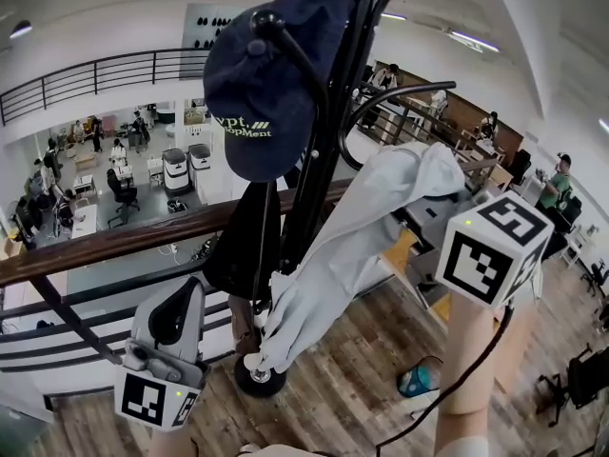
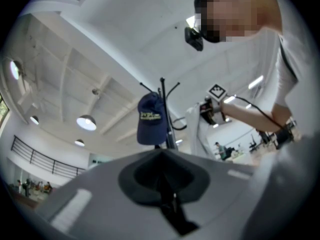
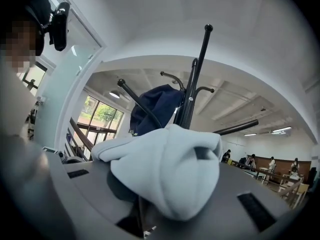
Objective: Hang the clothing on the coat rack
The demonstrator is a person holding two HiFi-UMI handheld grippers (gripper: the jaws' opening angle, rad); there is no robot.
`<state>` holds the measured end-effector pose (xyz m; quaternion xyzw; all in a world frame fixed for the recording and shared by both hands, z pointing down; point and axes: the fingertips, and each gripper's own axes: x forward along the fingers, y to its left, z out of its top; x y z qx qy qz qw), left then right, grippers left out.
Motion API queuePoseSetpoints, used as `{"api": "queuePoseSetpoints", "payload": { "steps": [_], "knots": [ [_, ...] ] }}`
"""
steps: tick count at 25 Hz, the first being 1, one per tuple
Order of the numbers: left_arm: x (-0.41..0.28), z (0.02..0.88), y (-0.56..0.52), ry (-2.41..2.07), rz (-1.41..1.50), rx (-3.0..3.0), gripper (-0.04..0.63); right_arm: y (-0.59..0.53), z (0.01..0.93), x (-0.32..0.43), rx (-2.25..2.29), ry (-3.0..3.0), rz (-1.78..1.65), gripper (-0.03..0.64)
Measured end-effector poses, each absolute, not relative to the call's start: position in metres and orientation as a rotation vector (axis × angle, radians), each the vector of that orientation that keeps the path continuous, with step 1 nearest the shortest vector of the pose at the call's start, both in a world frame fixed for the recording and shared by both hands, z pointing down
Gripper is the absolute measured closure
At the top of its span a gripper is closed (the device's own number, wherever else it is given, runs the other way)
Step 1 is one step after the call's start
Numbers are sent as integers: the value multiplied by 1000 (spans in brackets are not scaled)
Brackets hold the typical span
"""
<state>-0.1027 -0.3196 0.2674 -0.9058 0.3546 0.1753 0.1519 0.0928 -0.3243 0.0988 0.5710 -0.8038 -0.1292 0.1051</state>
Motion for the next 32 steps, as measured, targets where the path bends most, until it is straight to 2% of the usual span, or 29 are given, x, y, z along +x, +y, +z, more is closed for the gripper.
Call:
{"api": "queuePoseSetpoints", "payload": {
  "steps": [10, 21, 32],
  "knots": [
    [-110, 273, -321, 1042, 507, -2610, 589, -307, 110, 84, 1635, -2359, -426, 531],
    [-107, 275, -322, 1034, 508, -2617, 589, -316, 152, 82, 1554, -2388, -267, 537],
    [-105, 275, -328, 1039, 513, -2622, 589, -321, 153, 119, 1649, -2334, -200, 537]
  ]
}}
